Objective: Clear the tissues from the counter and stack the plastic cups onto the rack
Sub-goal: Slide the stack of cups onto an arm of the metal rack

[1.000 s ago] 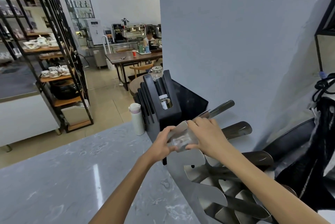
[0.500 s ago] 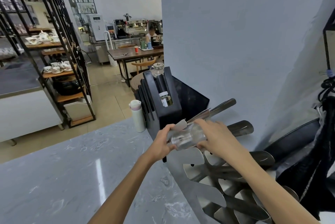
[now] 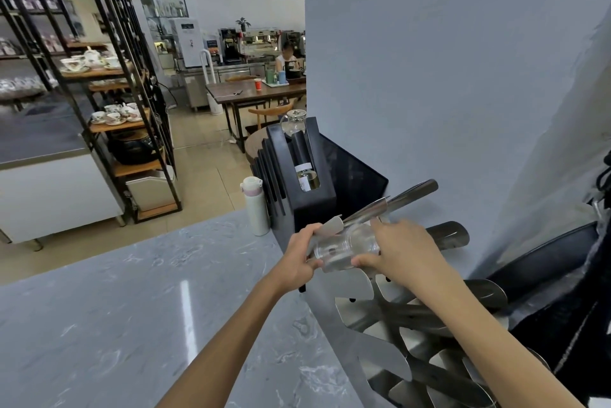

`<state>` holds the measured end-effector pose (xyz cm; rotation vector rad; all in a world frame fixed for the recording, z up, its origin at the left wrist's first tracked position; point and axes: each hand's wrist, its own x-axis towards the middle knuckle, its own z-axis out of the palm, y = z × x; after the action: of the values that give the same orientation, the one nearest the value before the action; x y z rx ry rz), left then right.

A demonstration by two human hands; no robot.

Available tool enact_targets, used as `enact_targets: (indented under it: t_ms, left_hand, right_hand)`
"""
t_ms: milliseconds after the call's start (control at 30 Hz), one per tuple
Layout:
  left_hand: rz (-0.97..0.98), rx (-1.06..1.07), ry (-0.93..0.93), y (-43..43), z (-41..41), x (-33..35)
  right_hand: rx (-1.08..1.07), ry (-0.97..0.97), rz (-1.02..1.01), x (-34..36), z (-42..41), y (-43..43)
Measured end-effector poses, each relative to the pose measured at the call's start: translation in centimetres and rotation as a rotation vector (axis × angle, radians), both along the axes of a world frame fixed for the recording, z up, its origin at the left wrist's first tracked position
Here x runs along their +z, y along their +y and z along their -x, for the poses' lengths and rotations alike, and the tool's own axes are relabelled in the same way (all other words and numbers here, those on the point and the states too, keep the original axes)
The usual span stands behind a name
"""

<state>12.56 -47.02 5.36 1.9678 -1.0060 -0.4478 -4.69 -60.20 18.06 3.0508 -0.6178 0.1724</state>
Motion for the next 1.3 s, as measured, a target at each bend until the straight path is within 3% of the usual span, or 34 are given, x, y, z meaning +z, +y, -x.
enact_targets:
  t_ms: [267, 800, 1000, 1167, 1300]
  left_hand:
    - [0.02, 0.029, 0.0, 0.1, 0.2, -0.3]
    - [0.098, 0.056, 0.116, -0.2, 2.2, 1.1]
    - [0.048, 0.102, 0.069, -0.2, 2.7, 1.4]
    - [0.034, 0.127, 0.071, 0.7, 3.2, 1.7]
    - [0.054, 0.184, 0.056, 1.5, 4.0, 1.5]
  right_hand:
    - [-0.03, -0.072, -0.093, 0.3, 0.1, -0.1]
    - [-0.126, -0.139, 0.102, -2.6, 0.9, 1.3]
    - [-0.09, -0.274, -0.152, -3.5, 1.4, 1.0]
    - [-0.061, -0.248, -0.306, -3.2, 2.1, 0.6]
    - [-0.007, -0.322, -0.269, -3.5, 2.7, 0.5]
